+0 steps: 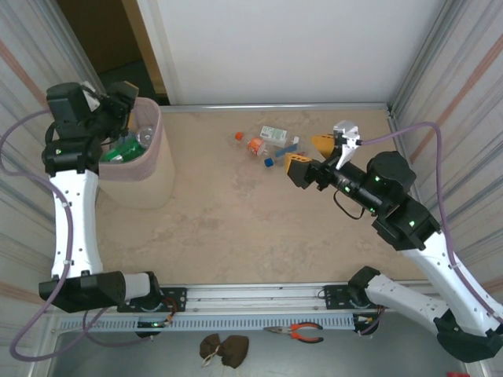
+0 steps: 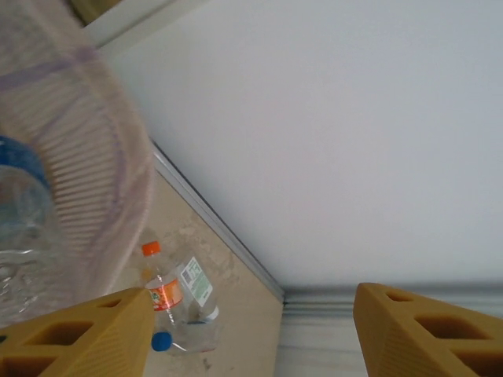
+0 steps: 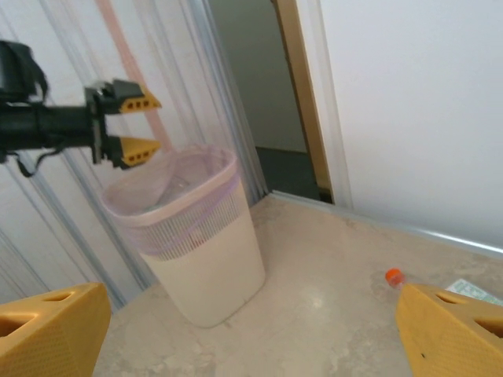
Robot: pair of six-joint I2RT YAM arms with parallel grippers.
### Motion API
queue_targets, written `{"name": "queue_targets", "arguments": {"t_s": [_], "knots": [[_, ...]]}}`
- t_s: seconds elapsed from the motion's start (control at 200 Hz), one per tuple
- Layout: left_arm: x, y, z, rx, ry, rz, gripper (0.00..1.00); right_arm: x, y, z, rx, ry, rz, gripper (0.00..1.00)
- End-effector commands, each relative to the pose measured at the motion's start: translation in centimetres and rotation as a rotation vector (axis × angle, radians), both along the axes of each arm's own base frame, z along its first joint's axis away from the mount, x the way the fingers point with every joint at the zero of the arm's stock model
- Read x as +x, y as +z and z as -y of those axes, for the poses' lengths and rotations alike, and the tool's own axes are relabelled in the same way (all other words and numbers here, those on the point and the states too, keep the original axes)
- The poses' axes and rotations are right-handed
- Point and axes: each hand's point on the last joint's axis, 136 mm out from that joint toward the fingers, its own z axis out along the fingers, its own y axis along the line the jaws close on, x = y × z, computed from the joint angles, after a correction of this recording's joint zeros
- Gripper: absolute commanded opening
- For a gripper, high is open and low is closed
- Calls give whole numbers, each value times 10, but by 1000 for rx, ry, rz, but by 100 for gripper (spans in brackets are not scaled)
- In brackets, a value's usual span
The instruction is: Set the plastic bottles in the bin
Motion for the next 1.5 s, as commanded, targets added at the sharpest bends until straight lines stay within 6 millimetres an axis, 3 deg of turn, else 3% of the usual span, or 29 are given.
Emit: {"name": "queue_targets", "arguments": {"t_s": [0.0, 0.15, 0.281, 0.351, 0.611, 0.767, 1.027, 1.207, 1.343, 1.468, 1.498], "knots": [[-6, 45, 25, 220, -112, 209, 68, 16, -9, 13, -23, -99, -72, 92], [-22, 53, 58, 376, -159, 332, 65, 45, -41, 27, -46, -208, -213, 92], [-39, 48, 77, 473, -203, 406, 63, 71, -74, 42, -31, -288, -364, 92], [-45, 40, 83, 495, -240, 411, 73, 84, -90, 47, -12, -326, -437, 92], [-83, 0, 123, 550, -518, 567, 80, 129, -144, 72, 106, -645, -710, 91], [-91, -39, 123, 604, -573, 488, 79, 153, -174, 79, 113, -811, -833, 90], [-112, -65, 118, 640, -588, 487, 79, 206, -230, 65, 41, -919, -974, 87], [-121, -76, 122, 607, -617, 482, 78, 240, -274, 54, 3, -946, -1078, 84], [-127, -72, 121, 624, -620, 502, 77, 258, -305, 52, 10, -977, -1135, 81], [-133, -67, 118, 644, -601, 528, 78, 266, -327, 52, -4, -998, -1168, 80], [-133, -67, 117, 645, -600, 529, 78, 274, -320, 49, 16, -995, -1154, 80]]}}
